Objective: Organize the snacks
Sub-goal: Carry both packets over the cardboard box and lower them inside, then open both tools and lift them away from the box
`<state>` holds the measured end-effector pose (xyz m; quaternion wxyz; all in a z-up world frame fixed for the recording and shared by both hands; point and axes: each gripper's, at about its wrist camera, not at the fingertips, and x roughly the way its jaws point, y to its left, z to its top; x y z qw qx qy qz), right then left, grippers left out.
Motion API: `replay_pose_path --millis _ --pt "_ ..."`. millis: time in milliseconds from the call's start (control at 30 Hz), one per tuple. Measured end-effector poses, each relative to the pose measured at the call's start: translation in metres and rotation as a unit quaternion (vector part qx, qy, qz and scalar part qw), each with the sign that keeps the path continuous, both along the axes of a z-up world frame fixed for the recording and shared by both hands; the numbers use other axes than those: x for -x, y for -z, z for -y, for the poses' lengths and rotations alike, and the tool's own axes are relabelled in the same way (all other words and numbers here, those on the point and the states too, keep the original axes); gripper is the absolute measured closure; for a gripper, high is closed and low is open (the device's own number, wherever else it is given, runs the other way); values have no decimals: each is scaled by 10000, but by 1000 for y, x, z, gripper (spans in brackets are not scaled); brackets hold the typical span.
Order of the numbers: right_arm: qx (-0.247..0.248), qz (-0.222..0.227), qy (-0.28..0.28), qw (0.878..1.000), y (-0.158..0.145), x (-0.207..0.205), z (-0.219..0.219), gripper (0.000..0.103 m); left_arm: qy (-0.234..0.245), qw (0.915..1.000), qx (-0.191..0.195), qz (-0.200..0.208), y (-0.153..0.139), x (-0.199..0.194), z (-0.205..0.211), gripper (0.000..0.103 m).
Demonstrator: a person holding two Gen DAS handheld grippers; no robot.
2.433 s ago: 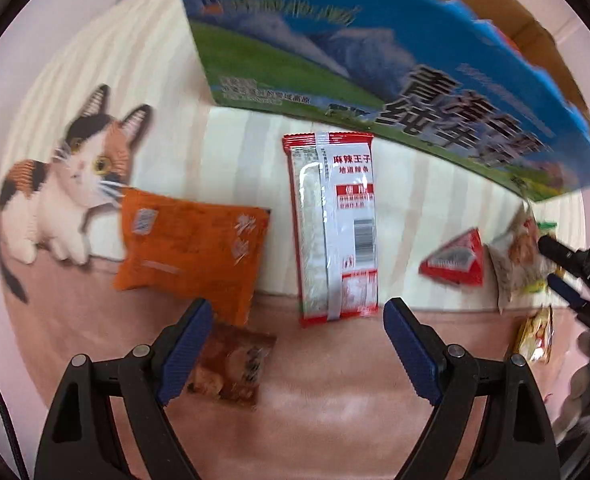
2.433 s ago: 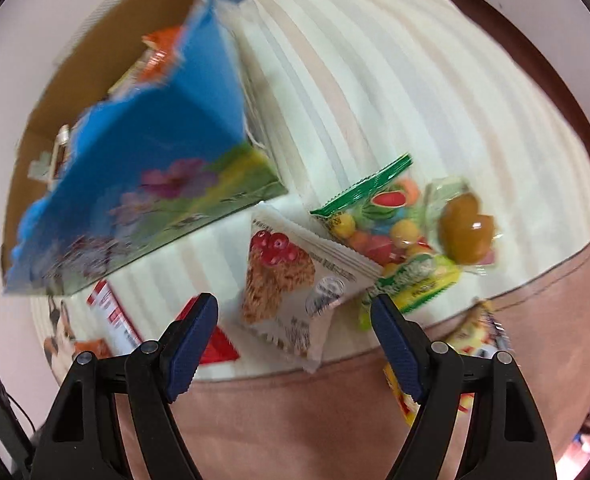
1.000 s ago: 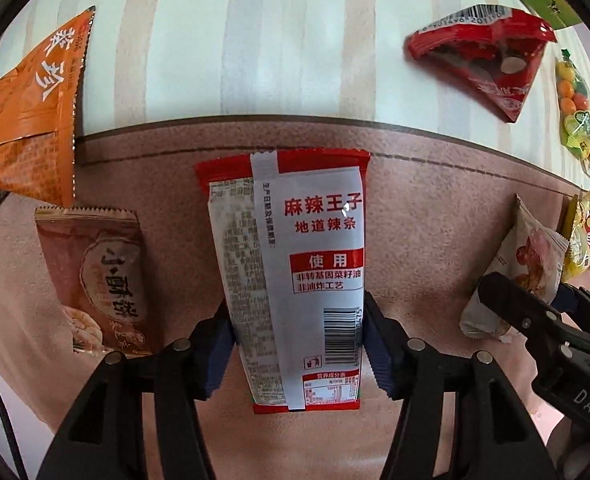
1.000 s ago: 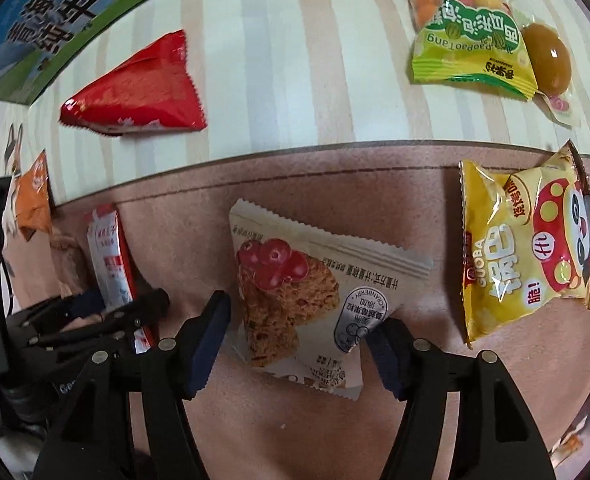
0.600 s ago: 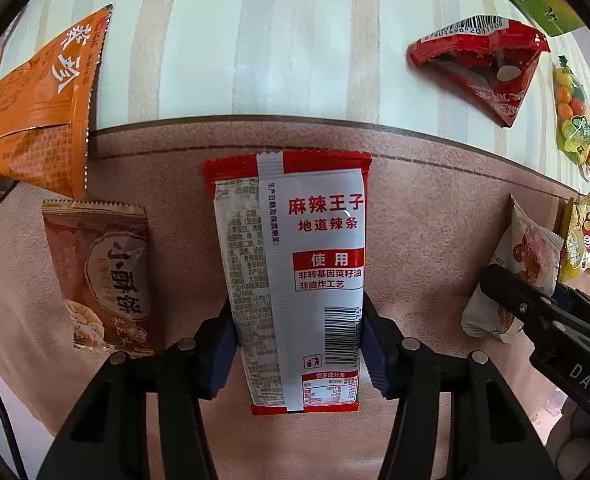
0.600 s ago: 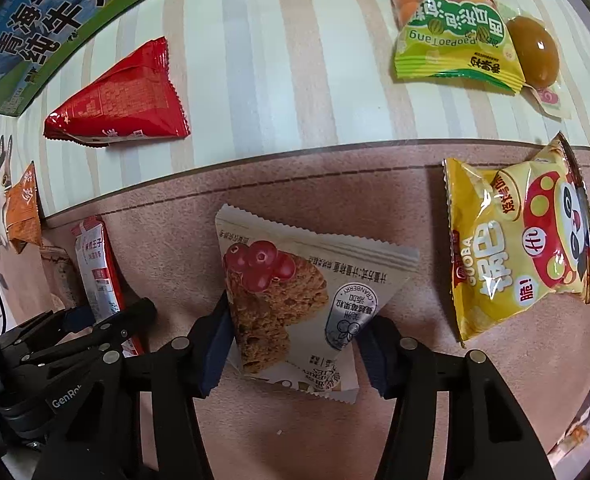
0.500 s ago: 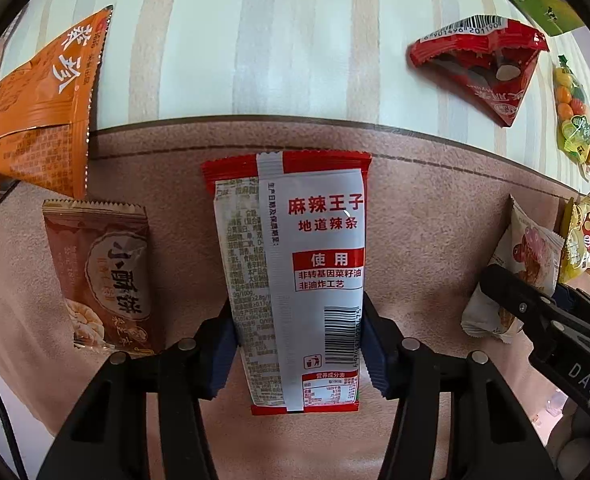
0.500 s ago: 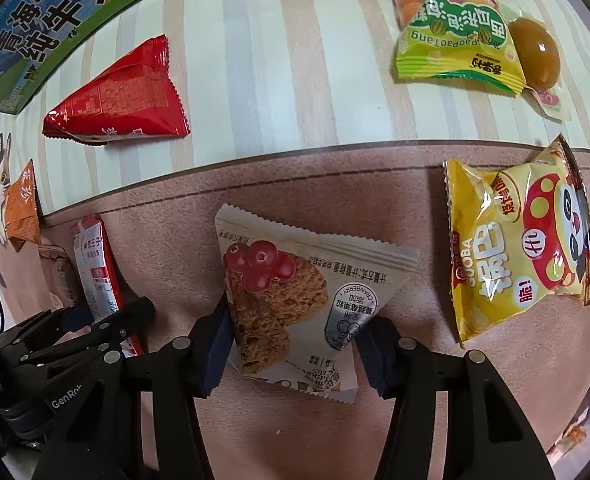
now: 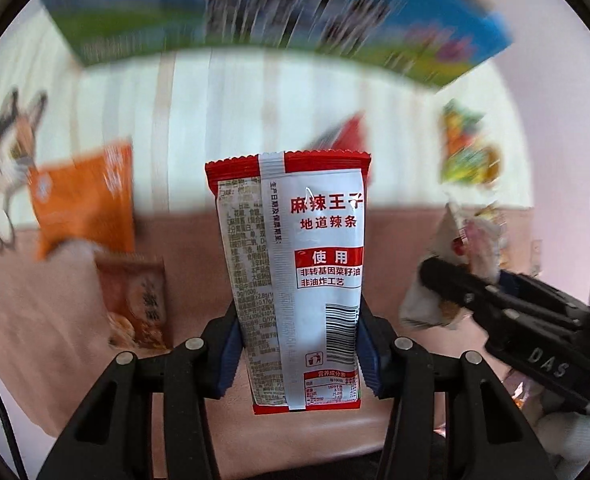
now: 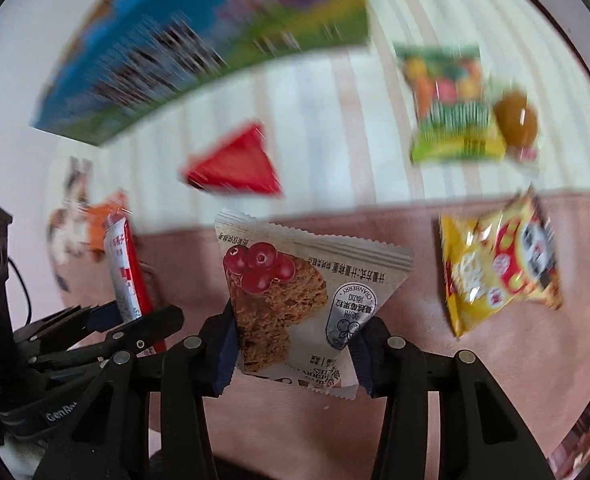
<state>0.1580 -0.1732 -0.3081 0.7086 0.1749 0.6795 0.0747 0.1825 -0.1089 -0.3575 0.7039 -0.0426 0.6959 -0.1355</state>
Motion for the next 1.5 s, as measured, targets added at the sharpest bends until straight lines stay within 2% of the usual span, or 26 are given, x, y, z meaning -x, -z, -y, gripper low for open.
replay_pose_path --millis 133,267,367,467,700,900,967,1033,1067,1100,1167,1200,1233,1267,1500 --pt "-233 526 -62 9983 -60 -21 3 53 45 9982 358 473 -65 -26 -2 57" --pt "-400 1088 -175 9931 -121 -54 5 53 63 9956 602 713 -111 -63 -8 57" --pt "-269 1416 -270 9892 -148 -84 -5 53 92 9942 448 973 -134 -99 -8 57" --pt "-16 1605 -327 9865 -158 -123 -10 53 86 9942 247 1046 -136 -133 -3 57" --pt "566 1497 -461 9860 -139 -189 -7 53 113 9979 63 628 -99 -212 5 57" --pt "831 1205 -450 9882 -104 -211 2 53 288 9991 -75 289 -57 -233 25 57" --pt "785 1086 -436 9900 -93 -215 5 53 371 9991 -155 124 -45 -237 32 55" --pt "712 887 -399 9927 -82 -218 8 48 408 9989 -211 -9 -38 -236 37 55" --pt "765 778 -427 9931 -77 -219 8 34 425 9987 -277 -49 -35 -236 39 54" --pt "844 721 -419 9929 -72 -219 9 25 436 9983 -384 -18 -33 -236 39 51" --pt "833 688 -381 9934 -68 -219 12 16 428 9977 -503 128 -31 -239 38 42" --pt "825 652 -377 9937 -66 -219 14 12 437 9978 -484 155 -31 -240 37 33" --pt "868 633 -358 9936 -65 -219 15 11 445 9979 -450 167 -31 -239 37 28" --pt "889 638 -353 9934 -64 -219 16 11 433 9979 -445 200 -33 -239 36 28" --pt "887 664 -269 9935 -70 -214 19 11 414 9979 -380 323 -48 -230 28 27"
